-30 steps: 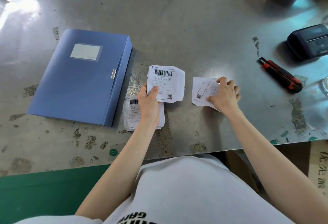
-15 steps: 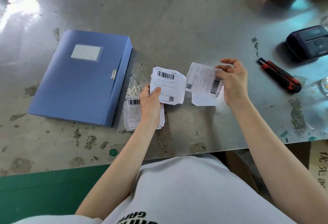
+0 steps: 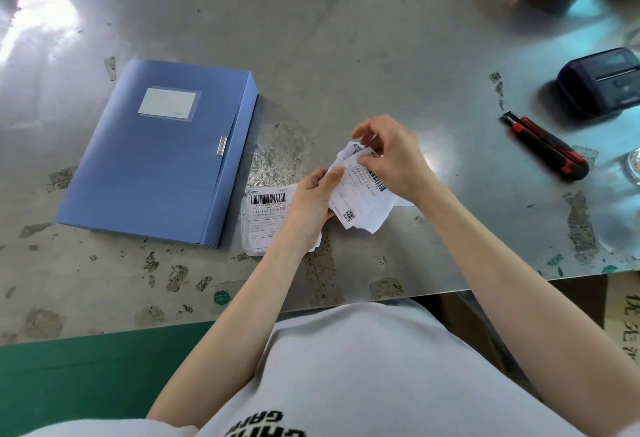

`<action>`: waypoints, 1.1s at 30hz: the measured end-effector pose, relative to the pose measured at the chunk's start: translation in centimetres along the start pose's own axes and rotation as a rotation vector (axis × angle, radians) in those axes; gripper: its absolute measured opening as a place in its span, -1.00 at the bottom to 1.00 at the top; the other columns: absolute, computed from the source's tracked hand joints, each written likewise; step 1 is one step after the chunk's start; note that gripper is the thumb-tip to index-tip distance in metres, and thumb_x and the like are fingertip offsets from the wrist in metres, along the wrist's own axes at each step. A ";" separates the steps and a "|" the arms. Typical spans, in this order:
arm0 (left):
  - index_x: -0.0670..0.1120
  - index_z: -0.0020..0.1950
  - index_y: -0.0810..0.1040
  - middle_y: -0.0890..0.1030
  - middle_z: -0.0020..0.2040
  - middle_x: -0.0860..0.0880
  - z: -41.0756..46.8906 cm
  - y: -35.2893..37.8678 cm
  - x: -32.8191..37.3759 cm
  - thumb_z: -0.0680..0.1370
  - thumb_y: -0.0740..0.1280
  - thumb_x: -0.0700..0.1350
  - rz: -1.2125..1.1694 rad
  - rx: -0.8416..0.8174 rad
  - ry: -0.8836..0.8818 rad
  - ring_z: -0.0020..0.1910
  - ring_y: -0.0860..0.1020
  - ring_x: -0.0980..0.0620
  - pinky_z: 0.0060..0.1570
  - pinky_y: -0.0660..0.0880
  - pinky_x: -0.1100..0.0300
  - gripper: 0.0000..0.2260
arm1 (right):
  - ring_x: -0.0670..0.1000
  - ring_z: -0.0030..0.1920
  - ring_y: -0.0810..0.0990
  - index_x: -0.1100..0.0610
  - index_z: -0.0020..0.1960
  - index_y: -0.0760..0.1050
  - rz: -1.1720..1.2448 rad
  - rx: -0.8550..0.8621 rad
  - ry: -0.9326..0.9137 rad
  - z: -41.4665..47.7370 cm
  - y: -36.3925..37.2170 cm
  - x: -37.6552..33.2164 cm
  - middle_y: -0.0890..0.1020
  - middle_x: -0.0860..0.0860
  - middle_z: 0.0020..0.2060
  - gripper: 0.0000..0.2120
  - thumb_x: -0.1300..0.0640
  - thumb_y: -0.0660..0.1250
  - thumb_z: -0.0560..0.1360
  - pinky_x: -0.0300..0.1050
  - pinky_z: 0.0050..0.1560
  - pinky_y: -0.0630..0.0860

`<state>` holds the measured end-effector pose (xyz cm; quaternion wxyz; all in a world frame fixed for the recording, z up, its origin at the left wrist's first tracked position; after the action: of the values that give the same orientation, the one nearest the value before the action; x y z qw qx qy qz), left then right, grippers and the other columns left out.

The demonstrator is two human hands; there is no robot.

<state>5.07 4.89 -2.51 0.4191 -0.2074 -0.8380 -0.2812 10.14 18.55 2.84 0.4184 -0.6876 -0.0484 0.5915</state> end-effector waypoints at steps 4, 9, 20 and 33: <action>-0.18 0.02 0.53 0.66 -0.14 -0.06 0.0 -0.2 -0.2 0.61 0.25 -0.22 -0.006 0.019 0.017 -0.19 0.64 0.03 -0.17 0.57 0.12 -0.92 | -0.02 -0.14 0.50 0.22 0.06 0.51 0.024 0.034 -0.037 0.4 0.2 -0.5 0.50 0.10 -0.06 -0.74 0.41 0.34 0.39 -0.46 -0.12 0.39; -0.11 -0.02 0.57 0.67 -0.14 -0.04 0.1 -1.2 -0.1 0.61 0.22 -0.24 -0.015 0.141 0.013 -0.21 0.65 0.07 -0.18 0.58 0.08 -0.86 | 0.01 -0.11 0.56 0.24 0.03 0.51 0.106 0.311 0.161 0.3 -0.8 2.2 0.61 0.11 -0.07 -0.82 0.39 0.31 0.45 -0.45 -0.16 0.39; -0.08 -0.02 0.58 0.71 -0.15 0.04 0.7 -2.8 0.3 0.63 0.19 -0.20 -0.110 0.220 0.013 -0.15 0.67 0.08 -0.17 0.62 0.12 -0.82 | 0.20 0.27 0.28 0.12 0.32 0.35 -0.411 -0.049 0.501 -2.3 -0.5 9.7 0.38 0.03 0.31 -0.46 0.30 0.34 0.37 -0.02 0.10 0.28; -0.07 0.00 0.60 0.72 -0.14 0.04 0.8 -3.2 0.2 0.62 0.20 -0.19 -0.092 0.257 0.020 -0.15 0.68 0.08 -0.23 0.62 0.15 -0.83 | 0.13 0.08 0.43 0.14 0.08 0.47 -0.331 -0.128 0.526 -0.8 -0.6 10.5 0.53 0.07 0.05 -0.67 0.29 0.37 0.33 -0.11 -0.07 0.31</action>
<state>2.64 3.03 -3.67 0.4374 -0.1106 -0.8714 -0.1926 14.18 24.37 -4.91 0.4630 -0.8246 -0.0872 0.3131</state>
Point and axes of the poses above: each hand's wrist, its own z-axis towards the middle knuckle, its own y-axis out of the palm, x = y × z, the point moved 4 cm from there along z, towards the middle knuckle
